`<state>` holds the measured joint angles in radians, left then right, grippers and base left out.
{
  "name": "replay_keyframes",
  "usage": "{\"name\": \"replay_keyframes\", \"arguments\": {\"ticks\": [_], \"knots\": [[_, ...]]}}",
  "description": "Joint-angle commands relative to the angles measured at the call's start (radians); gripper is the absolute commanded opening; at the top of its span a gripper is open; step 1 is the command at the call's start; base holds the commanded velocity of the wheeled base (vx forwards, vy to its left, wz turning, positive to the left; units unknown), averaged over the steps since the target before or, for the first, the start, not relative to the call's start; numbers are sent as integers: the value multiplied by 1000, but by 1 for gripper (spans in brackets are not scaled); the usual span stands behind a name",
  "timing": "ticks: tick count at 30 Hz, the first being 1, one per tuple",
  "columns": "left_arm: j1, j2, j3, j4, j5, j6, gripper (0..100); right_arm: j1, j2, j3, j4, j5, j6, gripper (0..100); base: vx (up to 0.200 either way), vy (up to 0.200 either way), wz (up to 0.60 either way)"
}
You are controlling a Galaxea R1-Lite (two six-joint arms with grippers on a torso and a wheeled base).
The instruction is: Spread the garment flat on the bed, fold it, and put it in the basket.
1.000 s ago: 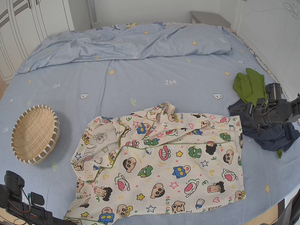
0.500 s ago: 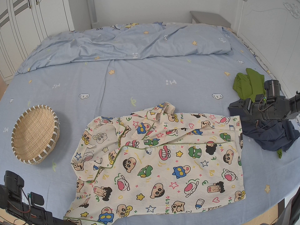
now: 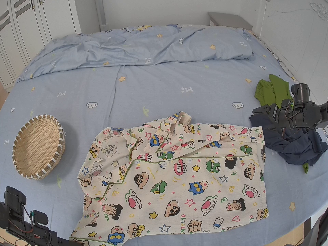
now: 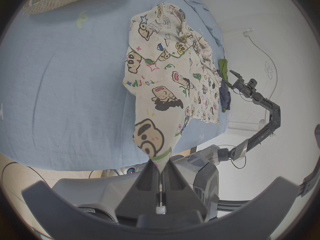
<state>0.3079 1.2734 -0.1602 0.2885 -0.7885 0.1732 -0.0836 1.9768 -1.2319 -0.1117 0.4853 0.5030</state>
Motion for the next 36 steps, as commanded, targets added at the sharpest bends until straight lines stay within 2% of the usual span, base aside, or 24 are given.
{"name": "replay_keyframes", "arguments": {"ticks": [1,36], "knots": [[2,-2,1,0,0,0,0,1,-3,-1,-3,1,-1,100,0,0,0],[4,0,1,1,8,0,0,21,40,-14,-9,1,-11,100,0,0,0]]}}
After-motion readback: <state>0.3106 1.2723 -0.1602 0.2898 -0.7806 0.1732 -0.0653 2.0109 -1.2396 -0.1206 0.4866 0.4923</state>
